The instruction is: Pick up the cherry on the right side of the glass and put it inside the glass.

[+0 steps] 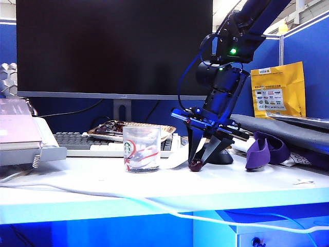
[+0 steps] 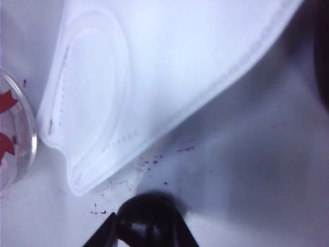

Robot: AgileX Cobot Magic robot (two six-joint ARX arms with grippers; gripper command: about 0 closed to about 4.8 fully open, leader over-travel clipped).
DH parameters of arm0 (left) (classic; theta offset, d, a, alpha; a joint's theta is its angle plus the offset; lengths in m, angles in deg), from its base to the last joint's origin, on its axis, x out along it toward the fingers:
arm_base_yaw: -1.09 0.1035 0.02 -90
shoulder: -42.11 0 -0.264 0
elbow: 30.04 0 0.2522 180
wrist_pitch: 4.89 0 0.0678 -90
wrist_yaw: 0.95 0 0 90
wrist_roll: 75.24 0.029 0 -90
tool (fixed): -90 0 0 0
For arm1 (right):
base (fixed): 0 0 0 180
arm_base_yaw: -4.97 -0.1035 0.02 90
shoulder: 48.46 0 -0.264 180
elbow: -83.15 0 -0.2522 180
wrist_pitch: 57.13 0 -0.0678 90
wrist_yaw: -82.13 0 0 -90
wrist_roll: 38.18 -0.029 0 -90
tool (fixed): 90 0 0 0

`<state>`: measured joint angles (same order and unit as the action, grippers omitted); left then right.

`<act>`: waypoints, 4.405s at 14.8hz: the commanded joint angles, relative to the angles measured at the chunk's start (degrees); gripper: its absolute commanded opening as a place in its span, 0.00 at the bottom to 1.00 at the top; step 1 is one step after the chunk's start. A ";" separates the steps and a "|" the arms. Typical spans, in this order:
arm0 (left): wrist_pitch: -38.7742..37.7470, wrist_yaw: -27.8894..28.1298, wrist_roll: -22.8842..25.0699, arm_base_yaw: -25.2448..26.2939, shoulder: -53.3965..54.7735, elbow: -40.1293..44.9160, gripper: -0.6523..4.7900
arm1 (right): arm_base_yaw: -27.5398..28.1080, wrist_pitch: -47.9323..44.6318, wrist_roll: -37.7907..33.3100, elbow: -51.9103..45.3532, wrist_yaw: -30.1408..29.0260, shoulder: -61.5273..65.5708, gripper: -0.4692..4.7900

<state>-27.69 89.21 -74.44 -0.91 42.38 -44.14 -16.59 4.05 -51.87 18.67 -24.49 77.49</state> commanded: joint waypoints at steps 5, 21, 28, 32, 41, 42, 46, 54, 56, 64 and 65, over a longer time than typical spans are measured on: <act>-0.68 -0.22 0.24 0.04 -0.17 0.02 0.11 | -0.04 -1.18 0.00 0.92 -0.24 -0.31 0.25; -0.70 -0.24 0.24 0.04 -0.17 0.02 0.11 | -5.46 7.43 1.97 25.57 -7.19 -0.17 0.26; -0.70 -0.22 0.24 0.04 -0.17 0.02 0.11 | -9.33 8.11 2.16 25.53 -2.25 3.37 0.26; -0.68 -0.22 0.24 0.04 -0.17 0.02 0.11 | -9.27 8.55 4.74 25.68 -1.03 3.43 0.73; -0.68 -0.22 0.24 0.04 -0.17 0.02 0.11 | -8.50 9.62 4.74 25.90 5.60 0.96 0.08; -0.70 -0.22 0.24 0.04 -0.17 0.02 0.11 | -8.46 9.51 5.01 25.90 8.17 -0.57 0.08; -0.68 -0.22 0.24 0.04 -0.17 0.02 0.11 | -7.10 10.25 6.67 25.90 11.67 -16.59 0.08; -0.70 -0.24 0.24 0.04 -0.17 0.02 0.11 | -7.10 13.94 9.44 25.88 16.09 -57.99 0.08; -0.70 -0.24 0.24 0.04 -0.17 0.02 0.11 | -7.13 17.59 9.49 25.88 19.47 -67.93 0.08; -0.70 -0.24 0.24 0.04 -0.17 0.02 0.11 | -7.19 31.56 9.53 15.96 24.85 -94.77 0.08; -0.68 -0.22 0.24 0.04 -0.17 0.02 0.11 | -7.21 29.24 9.51 5.68 28.65 -98.92 0.08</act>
<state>-27.69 89.21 -74.44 -0.91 42.40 -44.14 -23.78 34.89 -42.58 29.16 1.41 -19.99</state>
